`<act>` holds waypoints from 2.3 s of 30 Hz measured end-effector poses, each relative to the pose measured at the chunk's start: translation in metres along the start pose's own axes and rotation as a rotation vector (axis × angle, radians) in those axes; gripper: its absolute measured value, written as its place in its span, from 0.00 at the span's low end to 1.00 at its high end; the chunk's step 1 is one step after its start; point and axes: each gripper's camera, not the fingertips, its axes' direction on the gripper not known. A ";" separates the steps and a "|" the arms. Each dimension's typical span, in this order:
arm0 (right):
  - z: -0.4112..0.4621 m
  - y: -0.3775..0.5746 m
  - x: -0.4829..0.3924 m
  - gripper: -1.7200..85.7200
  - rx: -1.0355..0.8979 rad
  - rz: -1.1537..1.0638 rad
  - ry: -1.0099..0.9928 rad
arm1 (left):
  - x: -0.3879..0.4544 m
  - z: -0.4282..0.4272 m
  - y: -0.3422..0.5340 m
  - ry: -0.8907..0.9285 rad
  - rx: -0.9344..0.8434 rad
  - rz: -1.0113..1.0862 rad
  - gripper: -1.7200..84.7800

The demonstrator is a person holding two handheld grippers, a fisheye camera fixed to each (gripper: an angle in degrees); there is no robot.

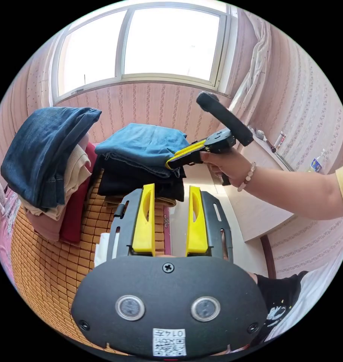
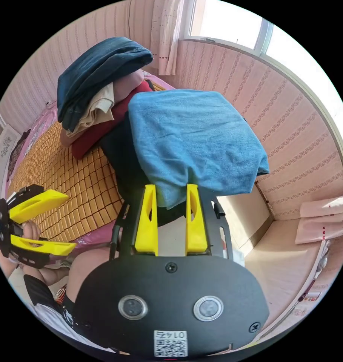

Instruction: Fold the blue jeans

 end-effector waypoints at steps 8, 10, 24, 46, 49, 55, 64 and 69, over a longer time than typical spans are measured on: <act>-0.015 0.010 0.080 0.07 0.247 0.141 -0.134 | -0.037 0.081 -0.060 -0.025 -0.049 -0.101 0.18; -0.004 0.010 0.084 0.06 0.234 0.125 -0.128 | -0.047 0.106 -0.072 -0.057 -0.128 -0.175 0.17; -0.089 0.066 0.038 0.06 0.601 0.102 -0.774 | -0.053 -0.063 -0.010 -0.060 0.028 -0.235 0.01; -0.093 0.025 -0.329 0.09 0.203 -0.301 -0.783 | 0.022 -0.662 0.508 -0.660 0.153 -0.974 0.01; -0.041 0.030 -0.389 0.10 -0.052 -0.354 -0.575 | 0.016 -0.658 0.563 -0.582 0.075 -1.161 0.01; -0.051 0.037 -0.552 0.17 -0.115 -0.829 -0.648 | 0.023 -0.686 0.607 -0.536 0.162 -1.253 0.01; -0.081 0.065 -0.758 0.14 -0.262 -1.353 -0.829 | 0.027 -0.754 0.622 -0.552 0.200 -1.232 0.01; -0.085 0.029 -0.754 0.06 -0.262 -1.335 -0.800 | 0.026 -0.794 0.633 -0.611 0.224 -1.231 0.01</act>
